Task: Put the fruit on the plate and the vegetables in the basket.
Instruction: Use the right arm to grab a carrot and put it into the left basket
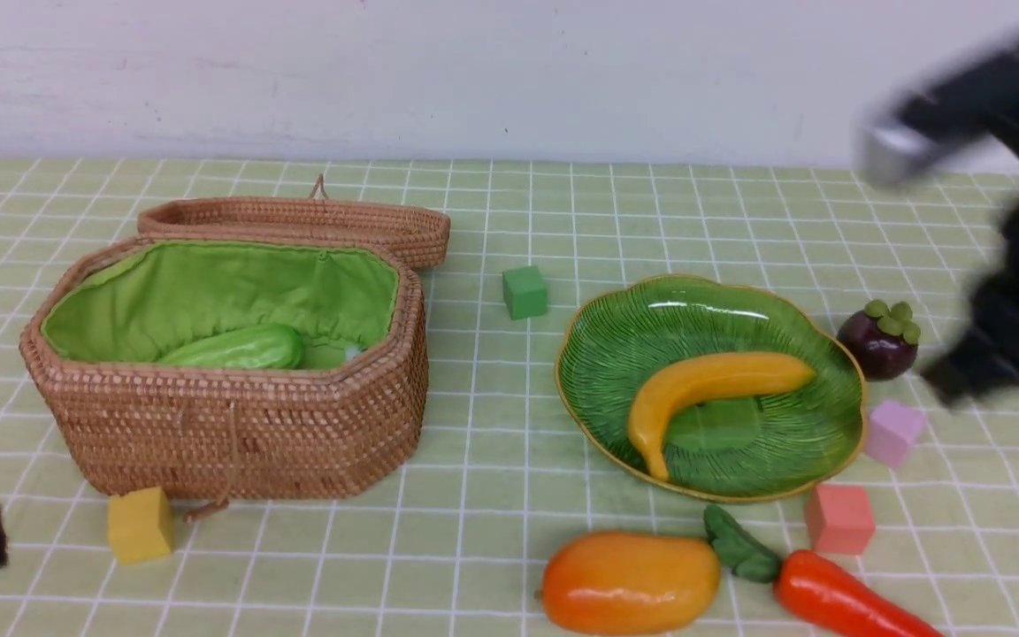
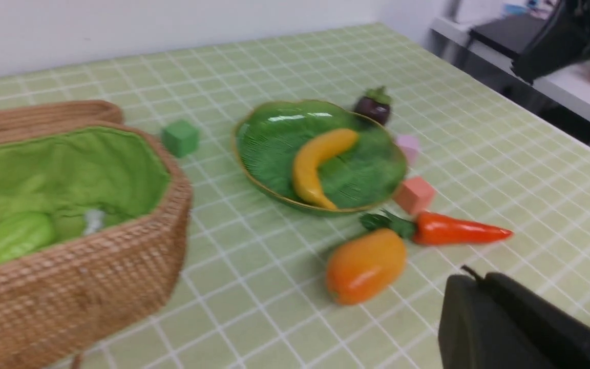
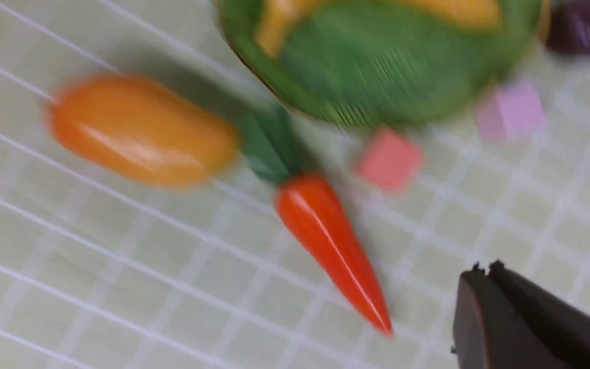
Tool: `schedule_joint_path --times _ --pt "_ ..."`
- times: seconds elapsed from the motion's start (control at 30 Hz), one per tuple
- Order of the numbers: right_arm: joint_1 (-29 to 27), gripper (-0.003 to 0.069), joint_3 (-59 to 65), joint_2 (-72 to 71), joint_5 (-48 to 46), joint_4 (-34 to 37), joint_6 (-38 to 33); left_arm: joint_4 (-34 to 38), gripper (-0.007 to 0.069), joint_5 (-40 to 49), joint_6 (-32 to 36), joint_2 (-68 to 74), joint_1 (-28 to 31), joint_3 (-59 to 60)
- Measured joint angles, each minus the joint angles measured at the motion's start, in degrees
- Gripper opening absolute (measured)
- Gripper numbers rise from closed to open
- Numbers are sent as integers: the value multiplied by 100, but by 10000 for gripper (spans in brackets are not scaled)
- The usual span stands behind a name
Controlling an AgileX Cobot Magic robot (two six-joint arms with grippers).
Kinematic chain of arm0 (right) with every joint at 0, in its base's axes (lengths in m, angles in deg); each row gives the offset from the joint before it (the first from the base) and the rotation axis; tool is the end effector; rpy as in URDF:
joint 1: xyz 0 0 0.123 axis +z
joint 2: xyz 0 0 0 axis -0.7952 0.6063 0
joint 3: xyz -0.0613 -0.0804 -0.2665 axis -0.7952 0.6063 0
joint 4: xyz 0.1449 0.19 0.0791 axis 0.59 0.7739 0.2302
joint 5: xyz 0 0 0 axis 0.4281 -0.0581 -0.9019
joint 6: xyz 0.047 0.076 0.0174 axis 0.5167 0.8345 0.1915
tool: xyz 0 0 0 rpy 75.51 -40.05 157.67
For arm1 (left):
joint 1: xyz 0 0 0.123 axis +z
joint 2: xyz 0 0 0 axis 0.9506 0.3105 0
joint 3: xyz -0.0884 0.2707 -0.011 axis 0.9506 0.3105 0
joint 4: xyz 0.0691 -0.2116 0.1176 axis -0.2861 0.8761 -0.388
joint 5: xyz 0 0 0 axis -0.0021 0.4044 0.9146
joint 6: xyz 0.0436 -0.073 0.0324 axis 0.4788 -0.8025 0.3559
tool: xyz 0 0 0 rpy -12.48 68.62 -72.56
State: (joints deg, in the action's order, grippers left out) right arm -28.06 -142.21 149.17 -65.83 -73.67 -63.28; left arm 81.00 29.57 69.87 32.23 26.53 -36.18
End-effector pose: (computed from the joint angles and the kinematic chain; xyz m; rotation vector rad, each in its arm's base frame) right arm 0.2171 0.0899 0.3709 -0.5686 2.6399 -0.0038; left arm 0.0402 -0.0378 0.3750 0.5303 1.8062 -0.6751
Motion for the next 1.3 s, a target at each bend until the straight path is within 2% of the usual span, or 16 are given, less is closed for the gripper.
schedule_joint_path --times 0.1,0.17,0.2,0.23,0.3,0.33,0.4,0.53,0.6,0.77,1.17,1.27,1.3 --pt "-911 45 794 -249 74 428 -542 512 4 0 505 87 0 0" --pt "-1206 82 1015 -253 215 698 -881 741 4 0 757 126 0 0" --pt "-1452 146 1214 -215 384 1099 -1404 992 4 -1 1063 154 0 0" --pt "-1535 172 1292 -177 462 1241 -1590 1087 4 0 1184 165 0 0" --pt "-1626 280 1447 -13 633 1695 -2260 1295 4 -6 1429 185 0 0" --pt "-1634 301 1458 5 646 1735 -2369 1311 4 -6 1445 185 0 0" --pt "-1635 424 1637 303 820 2194 -2923 1488 4 -6 1605 185 0 0" --pt "-1477 580 2025 771 1199 2178 -3527 1540 4 -1 1630 185 0 0" --pt "-1392 610 2212 981 1588 2043 -3683 1540 4 -1 1637 185 0 0" --pt "-1304 601 2314 1388 2307 1917 -3798 1558 5 -1 1642 185 0 0" --pt "-1291 561 2314 2200 2717 1869 -3938 1558 15 22 1642 185 0 0" --pt "-1291 531 2314 2303 2697 1841 -3938 1558 17 36 1642 185 0 0" --pt "-1291 492 2314 2392 2672 1841 -3938 1558 18 36 1642 185 0 0"
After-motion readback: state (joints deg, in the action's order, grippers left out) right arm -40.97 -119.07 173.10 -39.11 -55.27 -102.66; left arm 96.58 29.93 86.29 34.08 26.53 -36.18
